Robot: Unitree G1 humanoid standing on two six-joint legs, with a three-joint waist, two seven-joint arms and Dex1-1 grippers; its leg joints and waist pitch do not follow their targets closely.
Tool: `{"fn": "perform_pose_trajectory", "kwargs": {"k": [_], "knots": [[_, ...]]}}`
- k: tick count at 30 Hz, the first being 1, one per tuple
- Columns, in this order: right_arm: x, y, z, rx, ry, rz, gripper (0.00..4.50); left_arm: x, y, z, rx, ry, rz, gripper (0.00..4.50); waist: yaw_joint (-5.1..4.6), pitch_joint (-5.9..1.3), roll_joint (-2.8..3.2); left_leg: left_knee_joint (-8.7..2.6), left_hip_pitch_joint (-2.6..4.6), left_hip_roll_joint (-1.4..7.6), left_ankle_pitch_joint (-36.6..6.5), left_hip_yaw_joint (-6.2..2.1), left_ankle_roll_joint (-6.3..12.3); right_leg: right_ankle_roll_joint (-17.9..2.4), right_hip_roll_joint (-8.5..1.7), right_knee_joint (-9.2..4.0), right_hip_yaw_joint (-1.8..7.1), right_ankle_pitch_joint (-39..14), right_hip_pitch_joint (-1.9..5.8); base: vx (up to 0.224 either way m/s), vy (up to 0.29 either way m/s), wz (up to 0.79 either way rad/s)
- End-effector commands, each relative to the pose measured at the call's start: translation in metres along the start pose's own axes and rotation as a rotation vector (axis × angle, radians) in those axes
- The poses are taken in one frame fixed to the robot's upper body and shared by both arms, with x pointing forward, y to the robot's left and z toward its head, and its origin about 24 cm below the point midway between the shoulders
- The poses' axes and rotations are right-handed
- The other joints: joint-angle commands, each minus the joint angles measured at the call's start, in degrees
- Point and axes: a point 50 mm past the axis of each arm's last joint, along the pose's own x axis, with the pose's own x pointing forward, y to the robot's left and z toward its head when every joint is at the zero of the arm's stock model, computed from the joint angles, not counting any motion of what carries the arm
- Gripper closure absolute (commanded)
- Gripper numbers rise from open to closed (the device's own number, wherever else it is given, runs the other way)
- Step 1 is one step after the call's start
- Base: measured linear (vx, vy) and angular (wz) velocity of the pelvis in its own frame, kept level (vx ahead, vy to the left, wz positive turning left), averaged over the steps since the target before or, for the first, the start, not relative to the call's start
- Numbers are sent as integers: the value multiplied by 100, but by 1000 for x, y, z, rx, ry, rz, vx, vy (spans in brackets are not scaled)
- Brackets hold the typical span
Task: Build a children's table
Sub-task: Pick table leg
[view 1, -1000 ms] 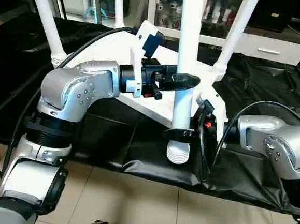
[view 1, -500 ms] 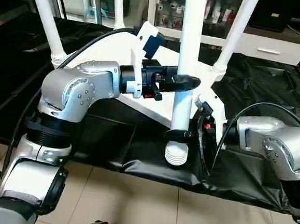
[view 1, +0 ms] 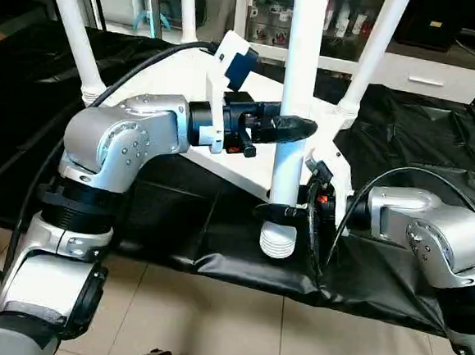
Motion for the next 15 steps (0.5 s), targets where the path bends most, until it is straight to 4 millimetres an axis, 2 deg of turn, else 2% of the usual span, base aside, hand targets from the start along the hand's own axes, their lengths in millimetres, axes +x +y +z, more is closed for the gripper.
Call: {"fn": "perform_pose_trajectory", "kwargs": {"k": [1,4,5,8,11,14,15], "knots": [[-2,0,1,-17,5,-12,154,2,-6,11,53,-7,-22,275,9,-467,22,-434,128,56,-1076,-54,-273,-1226,-174,-332,140,-1008,314,0,0,0],[-2,0,0,-17,8,-12,154,2,-6,10,56,-3,-24,275,5,-464,21,-431,130,54,-1098,-51,-273,-1213,-171,-340,140,-1047,309,0,0,0],[-2,0,0,-16,8,-12,181,2,-6,10,56,-2,-26,275,4,-464,20,-433,130,54,-1100,-52,-272,-1206,-169,-341,140,-1061,308,0,0,0],[-3,-1,0,-13,6,-8,191,2,-7,10,57,-1,-29,275,5,-466,23,-431,129,54,-1099,-52,-270,-1200,-170,-342,141,-1057,308,0,0,0],[-2,-1,0,-14,5,-7,227,2,-7,10,58,-1,-33,275,3,-466,22,-433,126,56,-1078,-55,-265,-1209,-170,-334,139,-1026,311,0,0,0],[-2,-1,0,-13,1,-9,235,2,-8,10,59,-2,-37,275,1,-465,21,-433,129,56,-1081,-54,-264,-1213,-169,-336,139,-1018,309,0,0,0],[-2,-1,0,-12,-1,-11,253,2,-8,10,59,-2,-37,275,4,-466,23,-434,134,57,-1094,-53,-267,-1216,-171,-338,139,-1031,307,0,0,0]]}}
